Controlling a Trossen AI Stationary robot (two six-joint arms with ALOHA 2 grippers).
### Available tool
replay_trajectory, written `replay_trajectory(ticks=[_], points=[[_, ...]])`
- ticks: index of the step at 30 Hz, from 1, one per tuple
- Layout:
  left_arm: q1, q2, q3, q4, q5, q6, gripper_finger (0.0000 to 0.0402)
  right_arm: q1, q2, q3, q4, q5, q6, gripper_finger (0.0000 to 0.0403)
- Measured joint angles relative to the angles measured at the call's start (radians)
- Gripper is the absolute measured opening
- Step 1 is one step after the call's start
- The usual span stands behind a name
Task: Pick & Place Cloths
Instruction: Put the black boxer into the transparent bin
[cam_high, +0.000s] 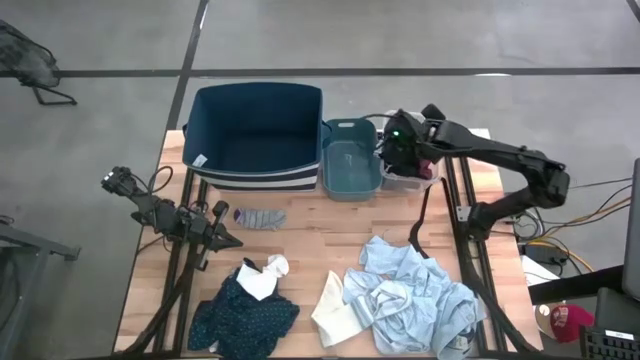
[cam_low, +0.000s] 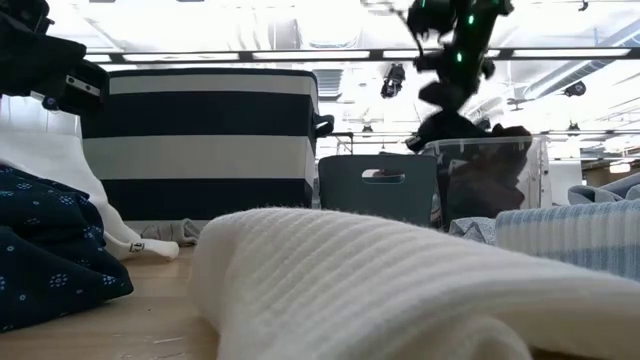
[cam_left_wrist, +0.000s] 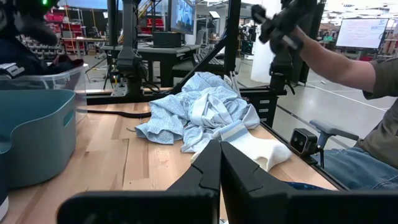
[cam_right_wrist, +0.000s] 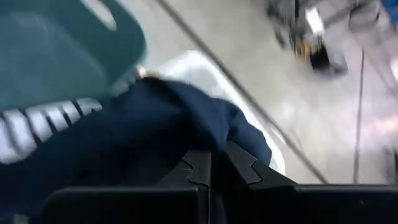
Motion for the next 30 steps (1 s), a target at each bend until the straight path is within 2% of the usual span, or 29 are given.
replay_trajectory(ticks=[6, 11, 19, 30], points=[[0.0, 0.0, 0.0, 0.0, 0.0, 0.0, 0.0003, -0.094, 0.117, -0.008, -0.152, -0.063, 0.121, 0.001], [0.0, 0.0, 0.0, 0.0, 0.0, 0.0, 0.0003, -0.144, 0.194, -0.027, -0.158, -0.18, 0.099, 0.0014], [0.0, 0.0, 0.0, 0.0, 0.0, 0.0, 0.0003, -0.151, 0.227, -0.028, -0.152, -0.126, 0.075, 0.0016], [0.0, 0.0, 0.0, 0.0, 0.0, 0.0, 0.0003, -0.151, 0.094, -0.027, -0.151, -0.079, 0.075, 0.0087]])
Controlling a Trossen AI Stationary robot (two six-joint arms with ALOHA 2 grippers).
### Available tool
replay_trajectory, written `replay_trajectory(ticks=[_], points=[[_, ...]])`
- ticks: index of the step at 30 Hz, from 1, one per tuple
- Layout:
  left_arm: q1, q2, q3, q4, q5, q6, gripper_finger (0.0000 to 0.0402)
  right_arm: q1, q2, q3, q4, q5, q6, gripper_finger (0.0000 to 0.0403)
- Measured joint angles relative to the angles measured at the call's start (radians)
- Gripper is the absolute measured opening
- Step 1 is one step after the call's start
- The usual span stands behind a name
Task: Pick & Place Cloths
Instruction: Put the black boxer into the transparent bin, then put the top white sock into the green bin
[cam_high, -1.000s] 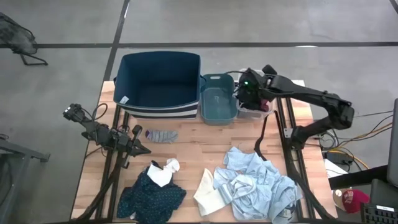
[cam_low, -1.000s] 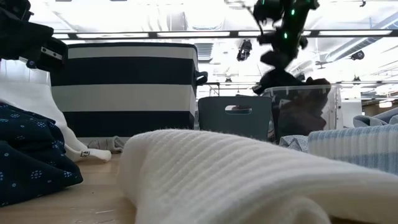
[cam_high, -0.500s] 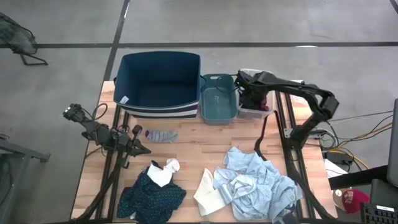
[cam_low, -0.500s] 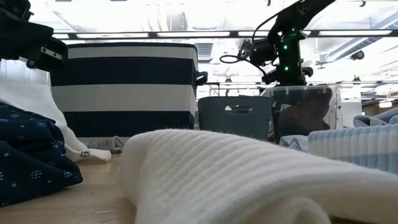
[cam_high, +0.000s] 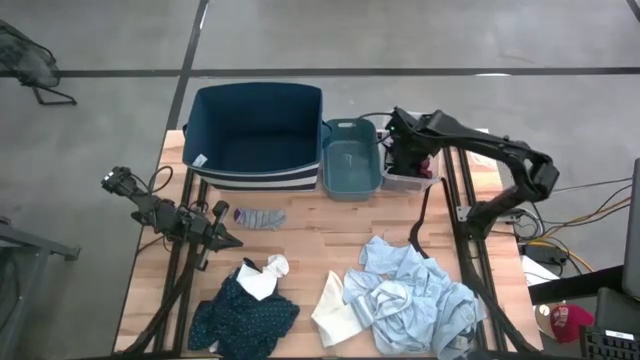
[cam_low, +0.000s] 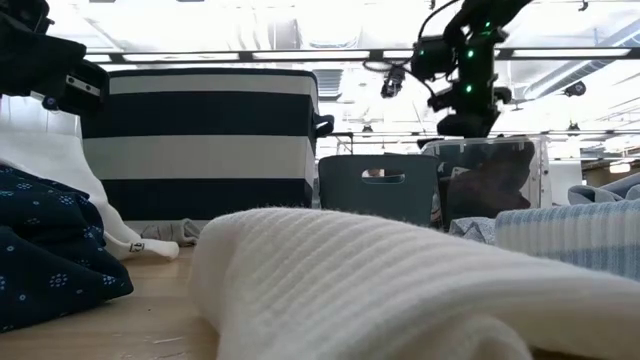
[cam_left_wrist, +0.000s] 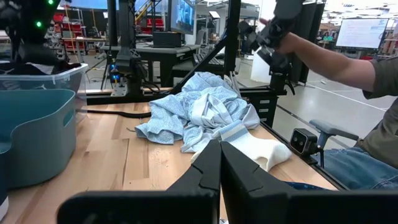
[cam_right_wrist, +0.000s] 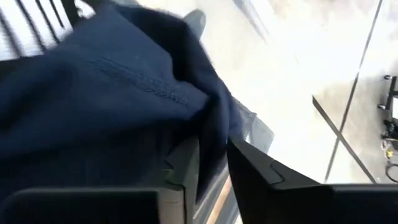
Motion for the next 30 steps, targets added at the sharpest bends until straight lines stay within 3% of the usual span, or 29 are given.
replay_trajectory(ticks=[8, 15, 26, 30], points=[[0.0, 0.0, 0.0, 0.0, 0.0, 0.0, 0.0003, 0.039, -0.148, -0.005, 0.003, -0.016, 0.051, 0.0156], [0.0, 0.0, 0.0, 0.0, 0.0, 0.0, 0.0003, 0.186, -0.297, -0.055, 0.165, -0.097, 0.057, 0.0191], [0.0, 0.0, 0.0, 0.0, 0.0, 0.0, 0.0003, 0.536, -0.476, -0.254, 0.526, -0.184, 0.109, 0.0188], [0.0, 0.0, 0.0, 0.004, -0.001, 0.007, 0.0003, 0.676, -0.495, -0.348, 0.758, -0.221, 0.12, 0.0175]])
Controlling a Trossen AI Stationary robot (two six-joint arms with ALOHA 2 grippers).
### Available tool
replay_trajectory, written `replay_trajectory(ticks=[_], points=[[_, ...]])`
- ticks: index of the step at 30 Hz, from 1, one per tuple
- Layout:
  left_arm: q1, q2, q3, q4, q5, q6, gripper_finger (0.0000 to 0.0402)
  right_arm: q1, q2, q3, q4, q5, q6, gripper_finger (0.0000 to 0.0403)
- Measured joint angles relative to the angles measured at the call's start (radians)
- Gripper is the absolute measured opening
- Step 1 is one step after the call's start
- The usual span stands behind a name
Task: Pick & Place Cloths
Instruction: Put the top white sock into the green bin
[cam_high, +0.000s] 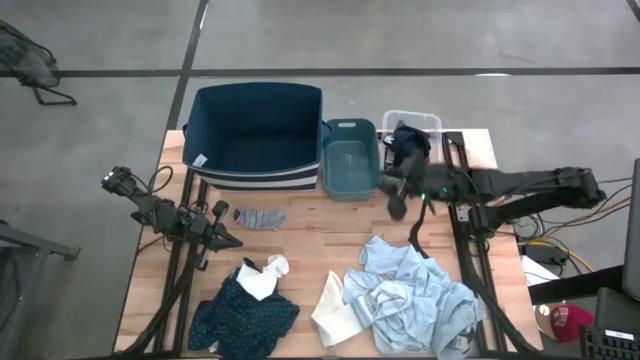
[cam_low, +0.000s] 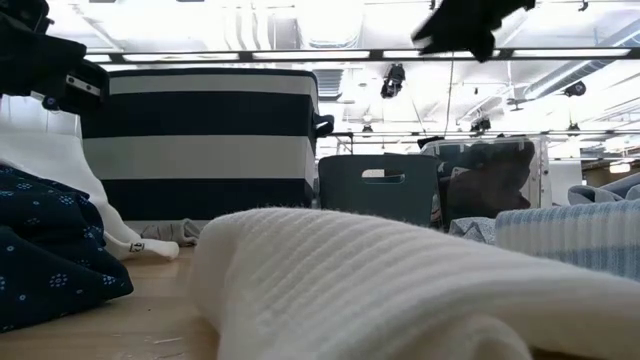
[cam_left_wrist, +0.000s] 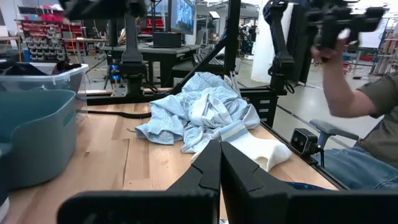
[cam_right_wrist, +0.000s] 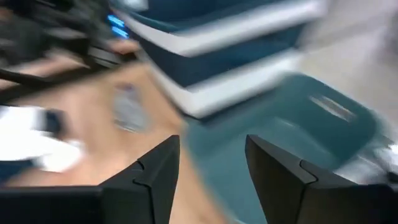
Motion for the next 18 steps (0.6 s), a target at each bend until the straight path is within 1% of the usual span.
replay_trajectory(ticks=[3, 6, 9, 11, 13, 18], points=[[0.0, 0.0, -0.004, 0.078, -0.047, 0.048, 0.0003, 0.102, 0.013, -0.074, 0.239, -0.006, -0.068, 0.0164], [0.0, 0.001, -0.012, 0.262, -0.079, 0.196, 0.0003, 0.174, 0.045, -0.127, 0.43, -0.026, -0.141, 0.0154], [0.0, 0.011, -0.044, 0.502, -0.058, 0.276, 0.0003, 0.225, 0.091, -0.163, 0.575, -0.027, -0.21, 0.0145], [0.0, 0.017, -0.046, 0.651, -0.014, 0.306, 0.0003, 0.241, 0.125, -0.172, 0.636, -0.027, -0.24, 0.0139], [0.001, 0.031, -0.045, 0.706, 0.01, 0.313, 0.0003, 0.245, 0.156, -0.17, 0.676, -0.027, -0.256, 0.0133], [0.001, 0.099, -0.045, 0.693, 0.0, 0.201, 0.0003, 0.246, 0.211, -0.122, 0.679, -0.024, -0.246, 0.0116]])
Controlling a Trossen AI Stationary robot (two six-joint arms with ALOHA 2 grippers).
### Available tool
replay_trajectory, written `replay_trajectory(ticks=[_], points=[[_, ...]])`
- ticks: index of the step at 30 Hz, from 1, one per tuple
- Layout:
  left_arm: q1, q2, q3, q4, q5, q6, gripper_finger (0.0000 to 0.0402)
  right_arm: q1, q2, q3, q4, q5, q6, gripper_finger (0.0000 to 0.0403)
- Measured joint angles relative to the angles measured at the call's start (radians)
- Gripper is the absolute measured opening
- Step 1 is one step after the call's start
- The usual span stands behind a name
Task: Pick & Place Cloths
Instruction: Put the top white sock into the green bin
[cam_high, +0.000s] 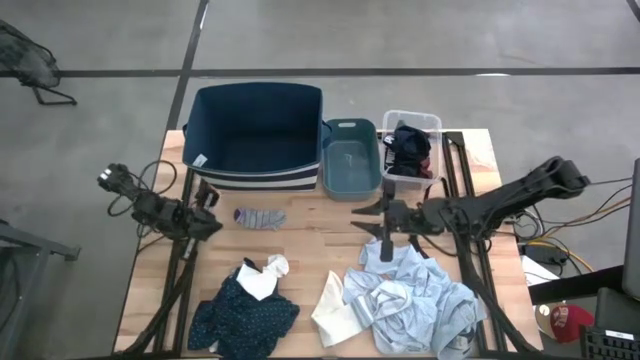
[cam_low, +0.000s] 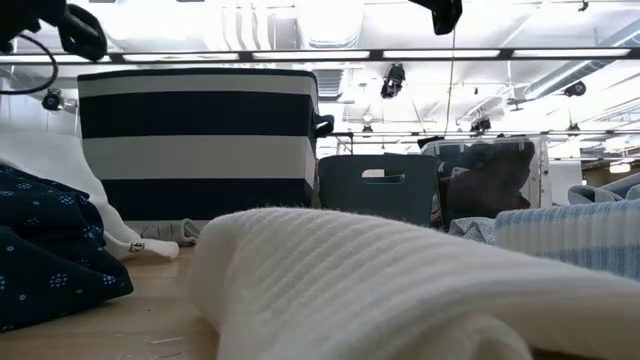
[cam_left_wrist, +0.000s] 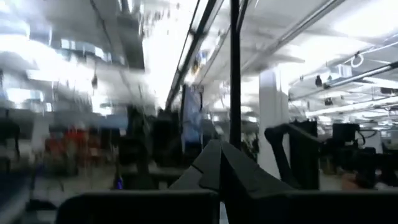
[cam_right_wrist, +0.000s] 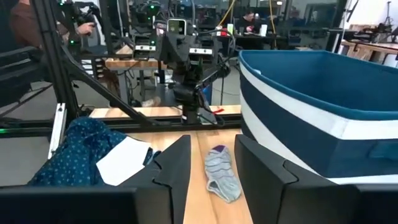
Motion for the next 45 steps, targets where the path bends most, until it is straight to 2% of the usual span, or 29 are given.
replay_trajectory(ticks=[3, 8, 10, 16, 21, 26, 30, 34, 38, 41, 45], points=[[0.0, 0.071, 0.0, -0.016, 0.002, -0.1, 0.0003, 0.002, 0.031, 0.023, -0.002, -0.002, 0.058, 0.0105], [0.0, 0.195, 0.016, 0.013, -0.028, -0.21, 0.0003, 0.008, 0.074, 0.042, -0.003, -0.038, 0.044, 0.0085], [0.0, 0.241, 0.044, 0.023, -0.028, -0.203, 0.0003, 0.009, 0.078, 0.047, -0.003, -0.052, 0.069, 0.0076], [0.0, 0.383, 0.095, 0.021, 0.094, -0.169, 0.0003, 0.038, 0.079, 0.062, 0.001, -0.109, 0.077, 0.0051], [0.0, 0.483, 0.13, 0.018, -0.028, -0.208, 0.0003, 0.062, 0.079, 0.062, 0.024, -0.123, 0.07, 0.0035], [0.0, 0.553, 0.188, -0.06, -0.068, -0.349, 0.001, 0.095, 0.079, 0.062, 0.054, -0.134, 0.053, 0.0026], [0.0, 0.61, 0.208, -0.038, -0.219, -0.347, 0.005, 0.103, 0.079, 0.062, 0.064, -0.133, 0.039, 0.0019], [0.003, 0.671, 0.2, 0.035, -0.251, -0.347, 0.0113, 0.102, 0.079, 0.062, 0.063, -0.131, 0.039, 0.0011], [0.003, 0.715, 0.206, 0.029, -0.249, -0.365, 0.0186, 0.103, 0.079, 0.062, 0.067, -0.131, 0.035, 0.0009], [0.003, 0.73, 0.231, -0.009, -0.179, -0.39, 0.0236, 0.102, 0.079, 0.062, 0.067, -0.13, 0.035, 0.0008], [0.0, 0.746, 0.315, -0.216, -0.121, -0.425, 0.0271, 0.102, 0.079, 0.062, 0.067, -0.13, 0.025, 0.0008]])
